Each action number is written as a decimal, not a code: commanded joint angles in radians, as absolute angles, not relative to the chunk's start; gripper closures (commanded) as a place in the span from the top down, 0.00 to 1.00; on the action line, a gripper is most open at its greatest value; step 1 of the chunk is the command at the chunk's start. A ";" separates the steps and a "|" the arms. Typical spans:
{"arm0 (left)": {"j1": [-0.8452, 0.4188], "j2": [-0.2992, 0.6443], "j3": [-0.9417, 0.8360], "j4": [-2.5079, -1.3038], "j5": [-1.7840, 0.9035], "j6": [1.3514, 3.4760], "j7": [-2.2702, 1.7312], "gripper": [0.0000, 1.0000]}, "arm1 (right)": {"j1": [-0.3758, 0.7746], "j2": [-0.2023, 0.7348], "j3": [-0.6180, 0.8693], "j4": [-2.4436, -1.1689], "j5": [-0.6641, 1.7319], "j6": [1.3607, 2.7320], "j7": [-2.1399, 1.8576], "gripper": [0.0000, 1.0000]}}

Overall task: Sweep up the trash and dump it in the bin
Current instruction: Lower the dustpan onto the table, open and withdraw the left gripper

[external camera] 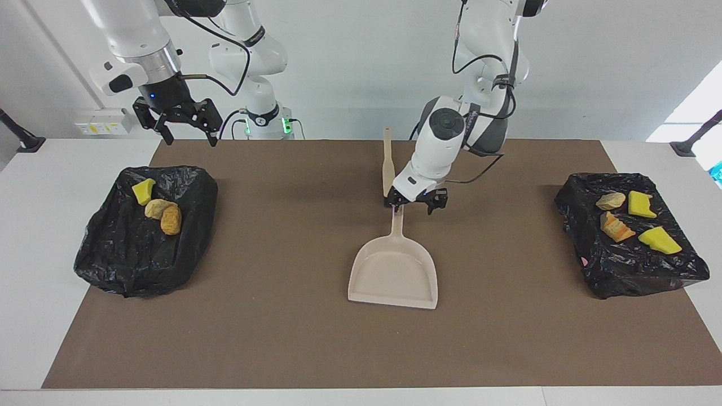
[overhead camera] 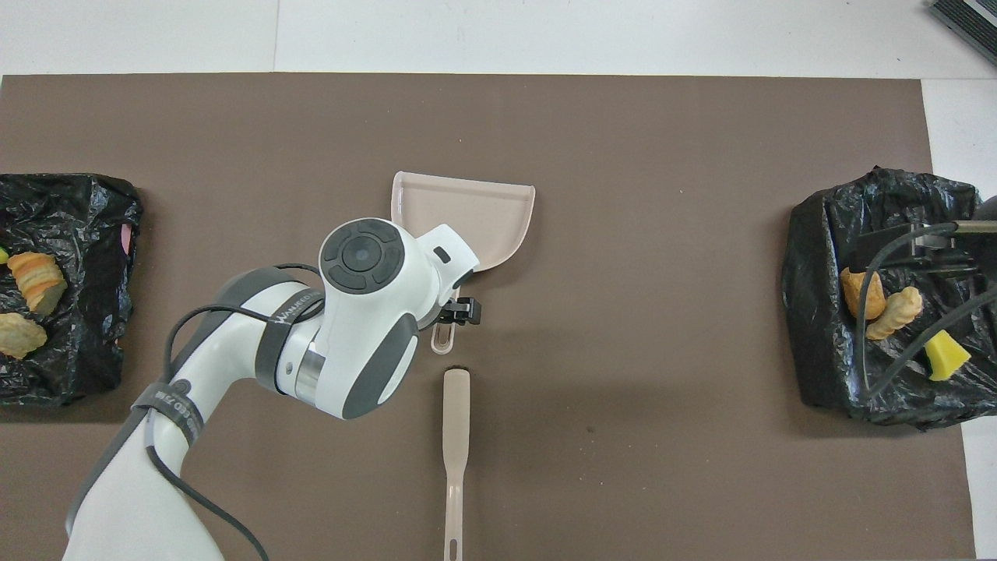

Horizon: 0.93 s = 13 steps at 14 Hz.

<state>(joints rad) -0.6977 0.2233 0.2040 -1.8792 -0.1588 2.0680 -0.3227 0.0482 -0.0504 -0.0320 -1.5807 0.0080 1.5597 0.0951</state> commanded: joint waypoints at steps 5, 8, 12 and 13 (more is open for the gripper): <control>-0.468 0.037 0.199 -1.878 -0.160 1.869 -0.108 1.00 | 0.035 -0.058 -0.023 -1.595 0.018 1.574 0.104 1.00; -0.401 -0.011 0.199 -1.882 -0.160 1.769 -0.028 1.00 | 0.035 -0.058 -0.023 -1.595 0.018 1.574 0.104 1.00; -0.319 -0.035 0.201 -1.887 -0.132 1.697 0.034 1.00 | 0.035 -0.058 -0.023 -1.595 0.018 1.574 0.104 1.00; -0.298 -0.038 0.201 -1.888 -0.121 1.675 0.057 1.00 | 0.035 -0.058 -0.023 -1.595 0.018 1.574 0.104 1.00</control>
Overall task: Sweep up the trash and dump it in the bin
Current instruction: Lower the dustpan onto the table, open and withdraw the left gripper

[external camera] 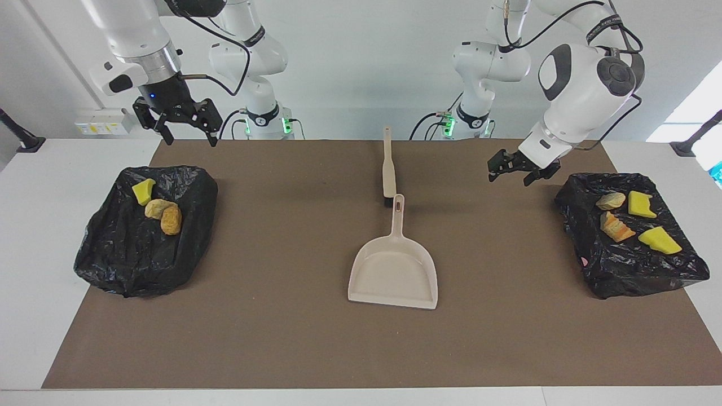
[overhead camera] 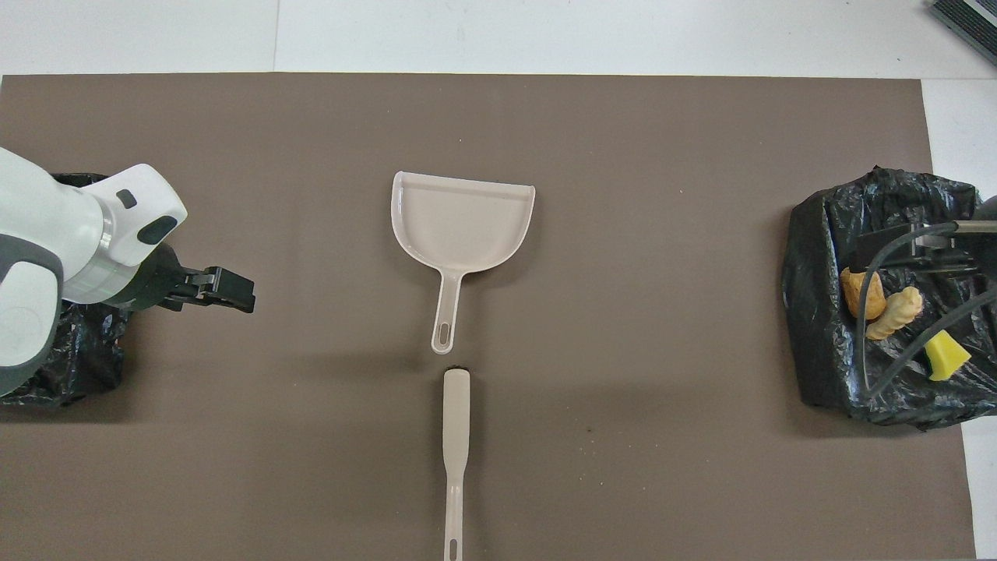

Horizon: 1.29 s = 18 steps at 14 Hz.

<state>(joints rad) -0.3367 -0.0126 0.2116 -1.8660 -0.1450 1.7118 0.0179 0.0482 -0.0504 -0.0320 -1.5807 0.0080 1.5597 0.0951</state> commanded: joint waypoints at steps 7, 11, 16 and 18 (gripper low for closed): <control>-0.123 -0.100 0.201 -1.885 -0.055 1.568 0.282 1.00 | 0.035 -0.058 -0.023 -1.595 0.018 1.574 0.104 1.00; -0.118 -0.094 0.201 -1.821 -0.023 1.580 0.276 1.00 | 0.035 -0.058 -0.023 -1.595 0.018 1.574 0.104 1.00; -0.120 -0.100 0.195 -1.717 -0.014 1.562 0.262 1.00 | 0.035 -0.058 -0.023 -1.595 0.018 1.574 0.104 1.00; -0.121 -0.100 0.192 -1.672 -0.015 1.542 0.261 1.00 | 0.035 -0.058 -0.023 -1.595 0.018 1.574 0.104 1.00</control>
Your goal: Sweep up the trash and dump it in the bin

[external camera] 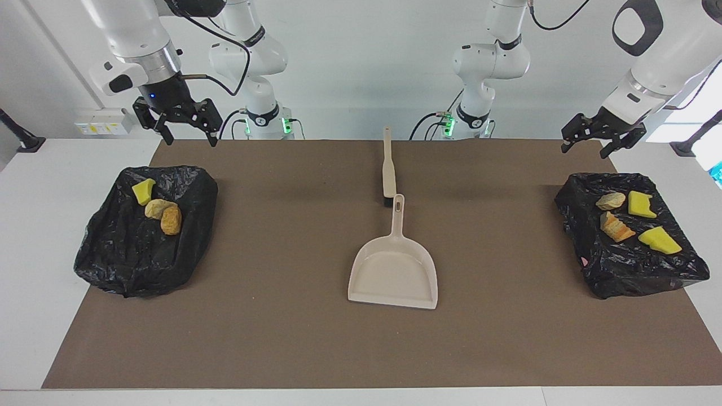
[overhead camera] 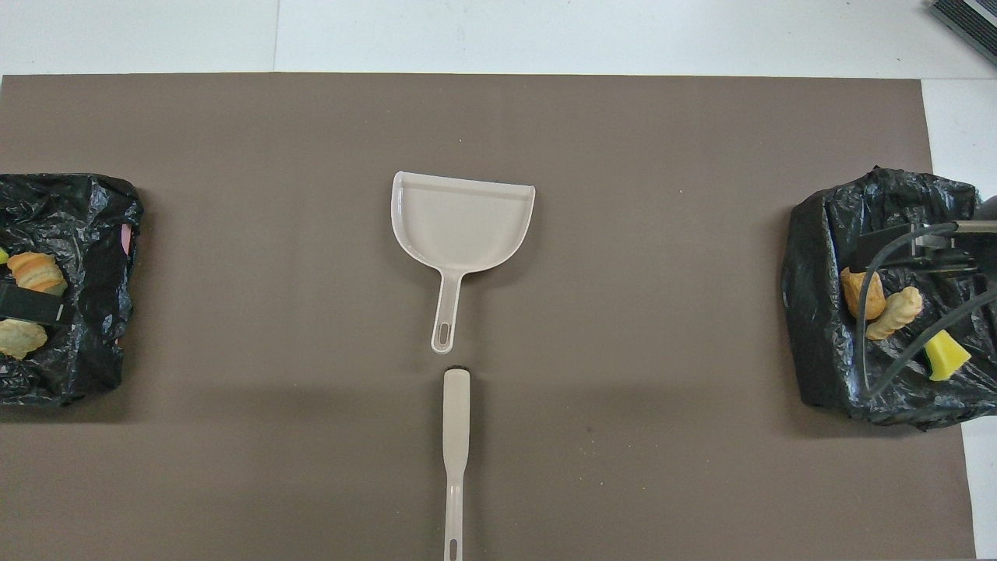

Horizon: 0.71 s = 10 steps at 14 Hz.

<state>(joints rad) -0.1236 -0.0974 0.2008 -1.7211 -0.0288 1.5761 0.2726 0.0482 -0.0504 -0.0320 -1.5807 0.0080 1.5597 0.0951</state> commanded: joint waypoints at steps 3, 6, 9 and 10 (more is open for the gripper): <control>-0.136 -0.097 0.189 -1.649 -0.020 1.540 0.198 1.00 | 0.035 -0.058 -0.023 -1.595 0.018 1.574 0.104 1.00; -0.025 -0.087 0.058 -1.621 -0.031 1.539 0.143 1.00 | 0.035 -0.058 -0.023 -1.595 0.018 1.574 0.104 1.00; 0.103 -0.100 -0.114 -1.629 -0.032 1.539 0.117 1.00 | 0.035 -0.058 -0.023 -1.595 0.018 1.574 0.104 1.00; 0.082 -0.101 -0.110 -1.635 -0.032 1.531 0.114 1.00 | 0.035 -0.058 -0.023 -1.595 0.018 1.574 0.104 1.00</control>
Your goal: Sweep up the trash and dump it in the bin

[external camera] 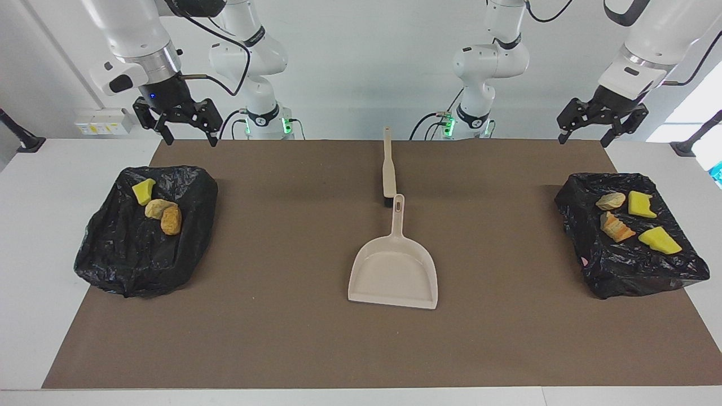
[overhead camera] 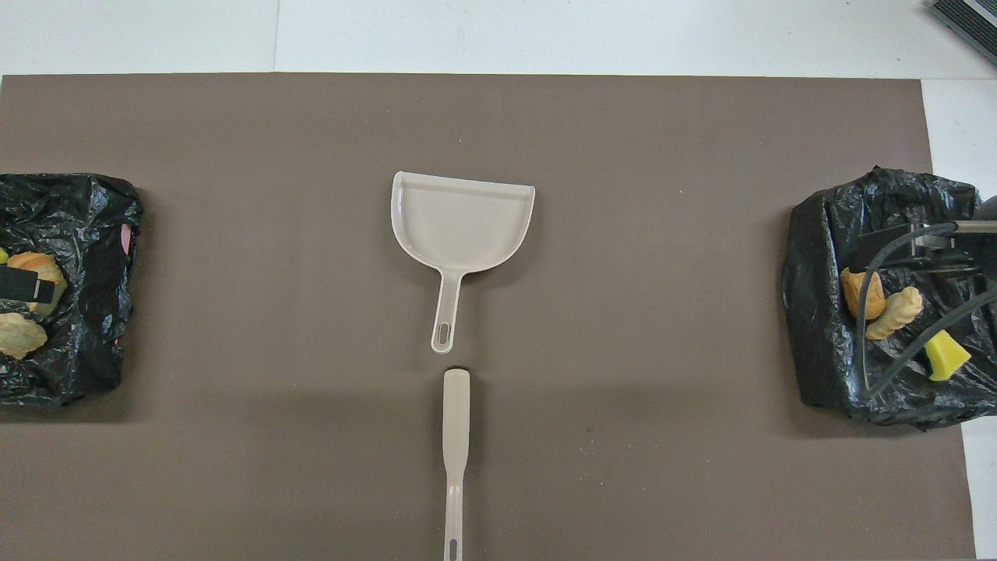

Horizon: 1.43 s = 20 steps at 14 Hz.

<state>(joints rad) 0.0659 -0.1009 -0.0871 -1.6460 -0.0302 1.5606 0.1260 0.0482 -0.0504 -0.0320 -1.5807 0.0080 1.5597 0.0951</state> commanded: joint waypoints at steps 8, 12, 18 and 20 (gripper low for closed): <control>0.014 -0.106 -0.034 -1.631 -0.031 1.502 0.084 1.00 | 0.035 -0.058 -0.023 -1.595 0.018 1.574 0.106 1.00; 0.003 -0.118 -0.034 -1.646 -0.031 1.503 0.086 1.00 | 0.035 -0.058 -0.023 -1.597 0.018 1.572 0.104 1.00; -0.015 -0.117 -0.044 -1.643 -0.031 1.508 0.086 1.00 | 0.035 -0.060 -0.023 -1.597 0.018 1.572 0.106 1.00; -0.014 -0.117 -0.043 -1.643 -0.031 1.509 0.084 1.00 | 0.035 -0.058 -0.023 -1.597 0.018 1.572 0.106 1.00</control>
